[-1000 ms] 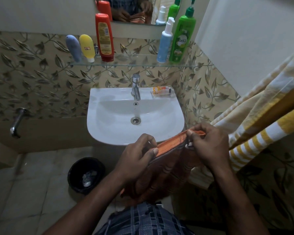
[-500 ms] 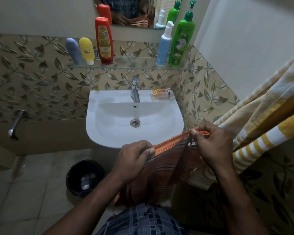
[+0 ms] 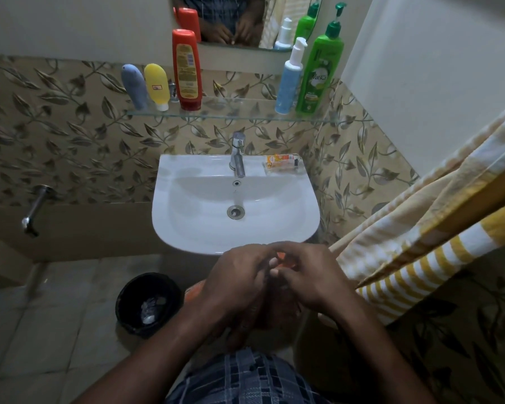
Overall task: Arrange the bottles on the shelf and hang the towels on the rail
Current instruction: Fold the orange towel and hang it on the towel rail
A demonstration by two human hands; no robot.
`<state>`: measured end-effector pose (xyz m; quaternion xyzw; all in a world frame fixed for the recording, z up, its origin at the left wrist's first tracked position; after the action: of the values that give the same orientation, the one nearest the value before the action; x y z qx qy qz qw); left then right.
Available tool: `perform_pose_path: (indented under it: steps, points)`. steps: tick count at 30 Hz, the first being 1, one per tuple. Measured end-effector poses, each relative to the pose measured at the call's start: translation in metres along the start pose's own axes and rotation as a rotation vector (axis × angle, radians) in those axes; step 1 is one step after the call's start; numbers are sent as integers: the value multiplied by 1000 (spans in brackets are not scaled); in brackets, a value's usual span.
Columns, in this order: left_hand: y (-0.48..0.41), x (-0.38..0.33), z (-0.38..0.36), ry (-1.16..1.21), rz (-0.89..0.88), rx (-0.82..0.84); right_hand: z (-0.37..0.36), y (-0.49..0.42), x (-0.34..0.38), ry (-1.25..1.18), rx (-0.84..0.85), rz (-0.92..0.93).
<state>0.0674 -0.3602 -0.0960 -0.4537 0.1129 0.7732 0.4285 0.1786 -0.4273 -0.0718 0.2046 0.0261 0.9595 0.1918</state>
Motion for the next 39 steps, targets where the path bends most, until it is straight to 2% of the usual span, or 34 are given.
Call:
perform_pose_path:
  steps: [6, 12, 18, 24, 30, 35, 37, 39]
  points:
    - [3, 8, 0, 23, 9, 52, -8, -6, -13, -57, 4, -84]
    - [11, 17, 6, 175, 123, -19, 12, -4, -38, -136, -100, -159]
    - [17, 21, 7, 149, 92, -44, 41, 3, -65, -145, -262, -267]
    - [17, 24, 16, 156, 71, -132, 41, 3, -60, -165, -253, -251]
    - [21, 37, 20, 407, 225, -225, 40, 4, -48, -143, -239, -188]
    - [23, 44, 18, 849, 341, -299, 42, 3, -36, -157, -210, -97]
    - [21, 44, 14, 834, 349, -271, 46, 1, -36, -103, -257, -104]
    - [21, 43, 16, 723, 319, -261, 51, 0, -36, -140, -289, -114]
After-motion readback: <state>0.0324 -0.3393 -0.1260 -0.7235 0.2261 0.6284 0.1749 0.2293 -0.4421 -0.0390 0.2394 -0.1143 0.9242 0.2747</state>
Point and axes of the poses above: each hand's wrist, its own y-axis away from the middle knuckle, its own z-axis out of the back of the hand, x = y × z, the point moved 9 cm from there along -y, towards the middle knuckle, and after that the axes turned 11 degrees about y, right-handed, at the moved point
